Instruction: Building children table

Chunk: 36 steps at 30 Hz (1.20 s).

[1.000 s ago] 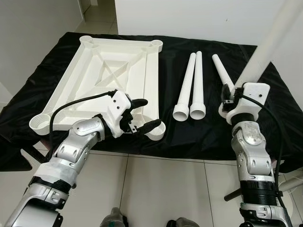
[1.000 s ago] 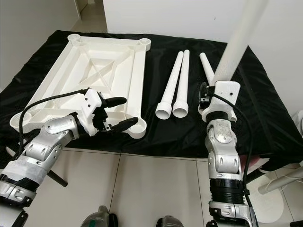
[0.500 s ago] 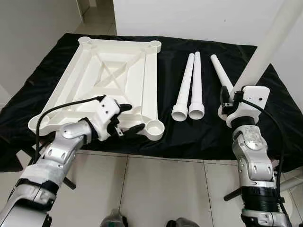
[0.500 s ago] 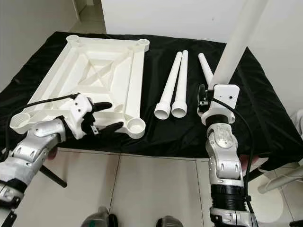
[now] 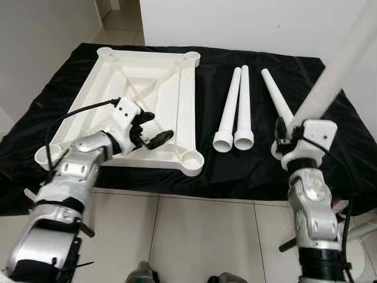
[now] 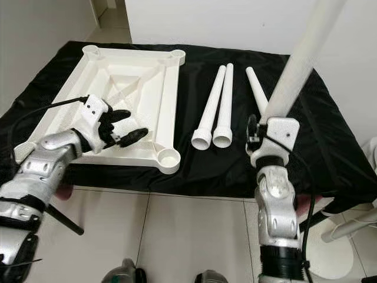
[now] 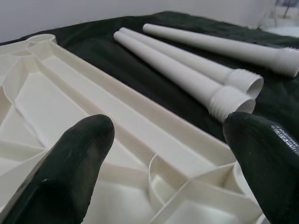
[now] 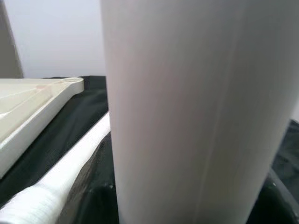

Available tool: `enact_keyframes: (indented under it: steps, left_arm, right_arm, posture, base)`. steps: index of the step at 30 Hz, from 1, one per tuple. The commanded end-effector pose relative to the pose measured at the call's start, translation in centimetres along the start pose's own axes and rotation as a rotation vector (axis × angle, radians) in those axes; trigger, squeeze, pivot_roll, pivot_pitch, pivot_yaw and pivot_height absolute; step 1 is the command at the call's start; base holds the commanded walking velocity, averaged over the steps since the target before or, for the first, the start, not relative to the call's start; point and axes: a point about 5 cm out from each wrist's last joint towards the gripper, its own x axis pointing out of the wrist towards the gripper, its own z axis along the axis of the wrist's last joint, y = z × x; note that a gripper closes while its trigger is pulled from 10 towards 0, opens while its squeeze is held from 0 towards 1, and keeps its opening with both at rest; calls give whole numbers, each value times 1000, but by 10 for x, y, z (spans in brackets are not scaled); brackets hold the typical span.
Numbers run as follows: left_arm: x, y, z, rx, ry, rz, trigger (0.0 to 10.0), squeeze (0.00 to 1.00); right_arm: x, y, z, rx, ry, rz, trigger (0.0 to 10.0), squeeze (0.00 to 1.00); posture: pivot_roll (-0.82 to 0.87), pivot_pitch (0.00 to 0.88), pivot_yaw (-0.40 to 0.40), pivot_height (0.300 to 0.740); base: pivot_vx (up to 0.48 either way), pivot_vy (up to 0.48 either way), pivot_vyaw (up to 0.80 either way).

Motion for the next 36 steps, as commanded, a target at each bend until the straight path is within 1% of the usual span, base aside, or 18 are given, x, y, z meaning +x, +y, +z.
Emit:
enact_keyframes:
  steps: [1, 3, 5, 7, 10, 11, 18, 22, 28, 29, 36]
  left_arm:
    - [-4, 20, 2, -51, -32, 389, 10000, 0]
    - [-3, 16, 2, -102, -85, 402, 10000, 0]
    - [-3, 16, 2, -102, -85, 402, 10000, 0]
    - [-3, 16, -1, -87, -98, 427, 10000, 0]
    - [-1, 15, -2, -90, -106, 438, 10000, 0]
    - [1, 14, -3, -68, -97, 449, 10000, 0]
    - [0, 13, -4, -50, -78, 457, 10000, 0]
    - [-5, 15, 2, -46, -107, 468, 10000, 0]
    - [-5, 12, 2, -54, -117, 505, 10000, 0]
    - [-6, 12, 3, -53, -124, 513, 10000, 0]
    - [-7, 12, 5, -48, -128, 518, 10000, 0]
  right_arm:
    - [-3, 0, 5, -1, -37, -8, 10000, 0]
    - [-9, 2, 3, 19, -41, -17, 10000, 0]
    - [-9, 2, 3, 19, -41, -17, 10000, 0]
    - [-13, 0, 3, 51, -60, -25, 10000, 0]
    - [-15, -2, 4, 55, -69, -22, 10000, 0]
    - [-17, -4, 4, 20, -80, 0, 10000, 0]
    - [-20, -6, 5, 16, -89, 8, 10000, 0]
    - [-26, -2, 4, -14, -60, 30, 10000, 0]
    - [-22, 0, 7, -11, -82, 36, 10000, 0]
    - [-19, -1, 7, -16, -88, 38, 10000, 0]
    - [-18, -2, 8, -24, -88, 41, 10000, 0]
  posture:
    - [11, 0, -3, 740]
    - [12, 0, -17, 740]
    - [12, 0, -17, 740]
    - [21, 0, -29, 740]
    - [25, 0, -29, 740]
    - [27, 0, -28, 740]
    - [34, 0, -24, 740]
    - [40, 0, -30, 740]
    - [47, 0, -40, 740]
    - [55, 0, -42, 740]
    - [63, 0, -45, 740]
  base:
    - [0, 0, 0]
    - [0, 0, 0]
    - [0, 0, 0]
    - [0, 0, 0]
    - [0, 0, 0]
    - [0, 0, 0]
    - [0, 0, 0]
    - [0, 0, 0]
    - [0, 0, 0]
    - [244, 0, 0]
    - [252, 0, 0]
